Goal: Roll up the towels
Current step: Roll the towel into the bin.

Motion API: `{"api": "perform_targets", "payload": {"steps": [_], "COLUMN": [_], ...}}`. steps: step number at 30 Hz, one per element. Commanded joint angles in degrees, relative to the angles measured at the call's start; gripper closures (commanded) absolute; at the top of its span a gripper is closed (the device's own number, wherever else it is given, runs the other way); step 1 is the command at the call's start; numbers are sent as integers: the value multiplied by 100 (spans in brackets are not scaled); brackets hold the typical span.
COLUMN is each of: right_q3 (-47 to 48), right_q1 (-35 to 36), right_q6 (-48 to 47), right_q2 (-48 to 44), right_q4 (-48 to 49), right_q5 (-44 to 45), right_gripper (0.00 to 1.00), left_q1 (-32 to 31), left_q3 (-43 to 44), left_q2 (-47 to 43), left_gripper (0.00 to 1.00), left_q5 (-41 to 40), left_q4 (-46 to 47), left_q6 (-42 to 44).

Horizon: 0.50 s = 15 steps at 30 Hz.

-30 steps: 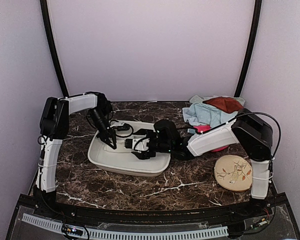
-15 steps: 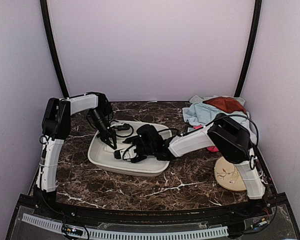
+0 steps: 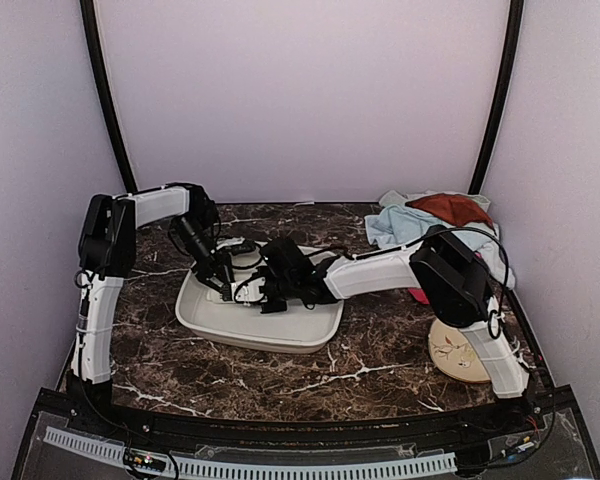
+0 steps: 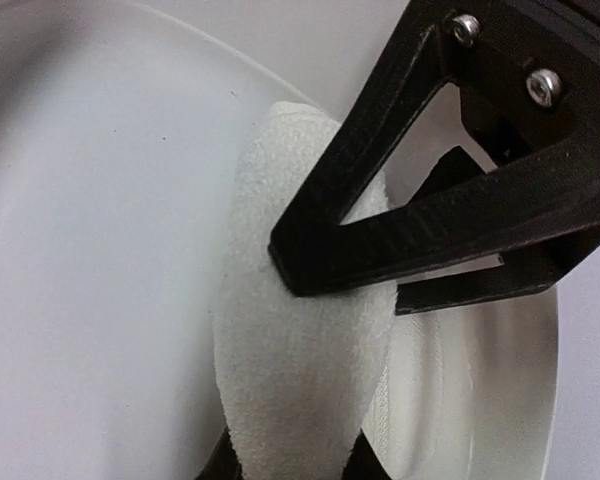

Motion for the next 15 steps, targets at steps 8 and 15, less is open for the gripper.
{"api": "perform_targets", "payload": {"steps": [8,15], "right_q3": [658,1437], "right_q1": [-149,-436], "right_q6": [2093,3474], "right_q2": [134,479], "right_q4": [-1809,-2433], "right_q5": [-1613,-2540], "right_gripper": [96,97], "left_q1": [672,948], "left_q3": [-2034,-2857], "left_q2": [-2370,-3164], "left_gripper": [39,40], "left_q5": [537,526], "left_q4": [2527,3350], "left_q6": [-527,-766]}}
